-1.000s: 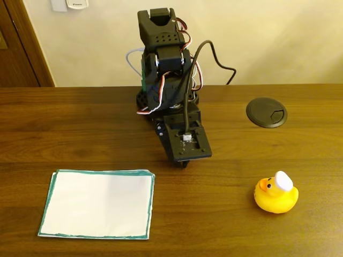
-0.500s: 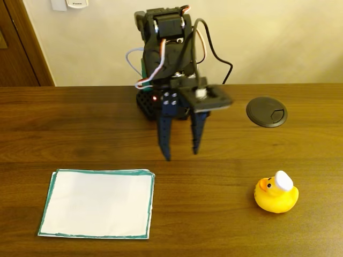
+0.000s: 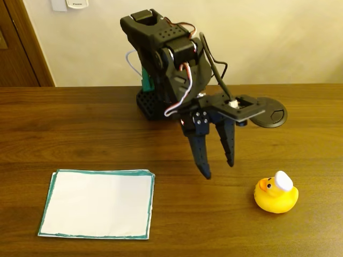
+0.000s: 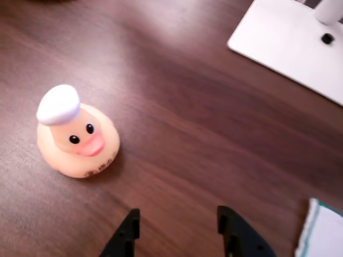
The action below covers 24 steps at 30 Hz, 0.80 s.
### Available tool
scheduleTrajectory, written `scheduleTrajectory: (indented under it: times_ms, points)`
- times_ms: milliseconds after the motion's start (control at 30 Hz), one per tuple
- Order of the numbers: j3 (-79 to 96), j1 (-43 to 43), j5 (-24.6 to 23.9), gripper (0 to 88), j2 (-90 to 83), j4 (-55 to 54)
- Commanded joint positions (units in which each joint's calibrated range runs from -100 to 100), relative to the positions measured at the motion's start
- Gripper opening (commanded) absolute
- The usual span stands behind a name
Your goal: Grab the yellow duck toy and put inside the green color rectangle box on the table
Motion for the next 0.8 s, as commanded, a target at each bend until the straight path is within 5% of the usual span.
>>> scheduleTrajectory:
  times_ms: [0,767]
  points:
    - [3.0,-1.66,-0.39,21.6,-0.31,-4.98]
    - [3.91,-3.23,0.15,22.1,-0.31,-5.66]
